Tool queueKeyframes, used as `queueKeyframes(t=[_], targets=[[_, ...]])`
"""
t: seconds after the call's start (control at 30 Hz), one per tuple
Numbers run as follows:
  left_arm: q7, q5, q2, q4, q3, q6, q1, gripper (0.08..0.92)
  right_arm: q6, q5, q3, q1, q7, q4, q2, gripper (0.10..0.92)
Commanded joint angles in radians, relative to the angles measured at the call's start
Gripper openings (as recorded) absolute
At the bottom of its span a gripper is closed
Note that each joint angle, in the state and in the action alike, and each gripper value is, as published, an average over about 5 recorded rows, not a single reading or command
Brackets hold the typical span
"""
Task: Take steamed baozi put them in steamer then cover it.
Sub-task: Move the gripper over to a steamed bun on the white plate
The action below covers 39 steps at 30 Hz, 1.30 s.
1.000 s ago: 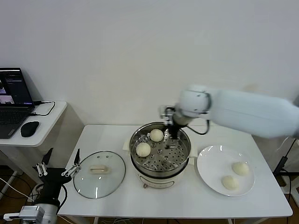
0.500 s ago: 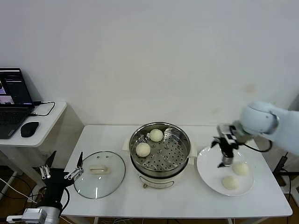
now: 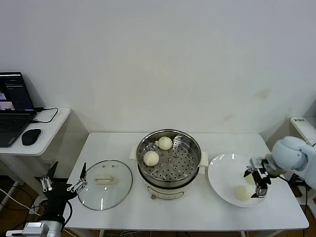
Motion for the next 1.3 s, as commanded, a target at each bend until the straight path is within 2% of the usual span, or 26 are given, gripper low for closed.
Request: queueKeyframes(t=[0.03,0.8,1.3], targets=[[0.002,0.001,-0.001,0.000,-0.009,0.000,0.005,0.823,0.018,-0.076,0.193,-0.247,0.035,-0.058,0.036,0.823],[0.002,-0.002,-0.007,0.007,-0.017,-0.002,0.002,0.823,0.012,-0.124,0.211,-0.274,0.094,-0.164,0.133,0.821],[0.002,-0.003,-0.008,-0.001,-0.022,-0.002,0.006,0.823,-0.005,-0.124,0.227,-0.287,0.100,-0.161,0.142,0.612]])
